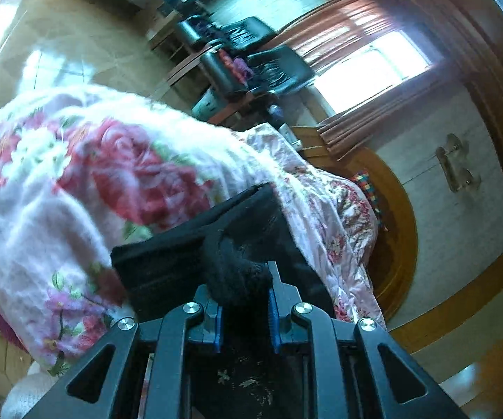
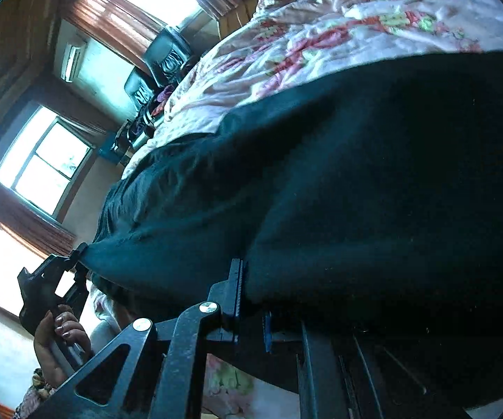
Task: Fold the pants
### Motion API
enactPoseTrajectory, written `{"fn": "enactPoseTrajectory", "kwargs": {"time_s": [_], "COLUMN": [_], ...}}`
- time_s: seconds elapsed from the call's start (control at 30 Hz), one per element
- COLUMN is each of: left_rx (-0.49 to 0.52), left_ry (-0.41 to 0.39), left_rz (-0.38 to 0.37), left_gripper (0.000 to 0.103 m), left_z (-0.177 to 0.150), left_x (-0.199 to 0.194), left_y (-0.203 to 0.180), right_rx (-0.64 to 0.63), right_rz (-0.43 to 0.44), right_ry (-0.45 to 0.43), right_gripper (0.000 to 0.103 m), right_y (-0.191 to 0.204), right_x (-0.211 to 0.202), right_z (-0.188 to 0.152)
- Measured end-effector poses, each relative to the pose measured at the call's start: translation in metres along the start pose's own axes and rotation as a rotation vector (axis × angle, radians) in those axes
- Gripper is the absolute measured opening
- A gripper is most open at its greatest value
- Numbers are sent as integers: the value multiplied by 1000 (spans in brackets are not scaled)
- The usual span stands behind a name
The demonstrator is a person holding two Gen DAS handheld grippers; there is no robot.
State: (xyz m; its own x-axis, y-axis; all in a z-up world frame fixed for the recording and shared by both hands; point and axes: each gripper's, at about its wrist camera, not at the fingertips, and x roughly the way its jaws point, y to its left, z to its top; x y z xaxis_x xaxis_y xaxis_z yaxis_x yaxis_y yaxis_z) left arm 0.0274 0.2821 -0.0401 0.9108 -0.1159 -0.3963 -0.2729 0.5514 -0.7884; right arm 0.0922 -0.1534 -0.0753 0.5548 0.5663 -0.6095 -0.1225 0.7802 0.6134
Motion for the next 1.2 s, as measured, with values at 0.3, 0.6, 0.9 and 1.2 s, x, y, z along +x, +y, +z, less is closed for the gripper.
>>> {"fn": "enactPoseTrajectory", "kwargs": {"time_s": [0.3,0.6,0.9,1.2], "left_rx": [-26,-68,157,474], "left_ry": [-41,-91,-300,-34], "left_rz": [67,258,339,104], "left_gripper": [19,29,39,41], "left_z": [3,-3,-23,-70], "left_x": [-17,-20,-56,-11], "left_y": [20,26,-26,-99], "right_rx": [-38,17,91,163], "right_rz": [94,60,80,11], "right_ry": [34,98,88,-10], "right_gripper": [9,9,30,42], "right_y": [8,-16,-18,-50], "right_x": [-7,15,-1,-56], "right_z": [-11,-27,-23,-16]}}
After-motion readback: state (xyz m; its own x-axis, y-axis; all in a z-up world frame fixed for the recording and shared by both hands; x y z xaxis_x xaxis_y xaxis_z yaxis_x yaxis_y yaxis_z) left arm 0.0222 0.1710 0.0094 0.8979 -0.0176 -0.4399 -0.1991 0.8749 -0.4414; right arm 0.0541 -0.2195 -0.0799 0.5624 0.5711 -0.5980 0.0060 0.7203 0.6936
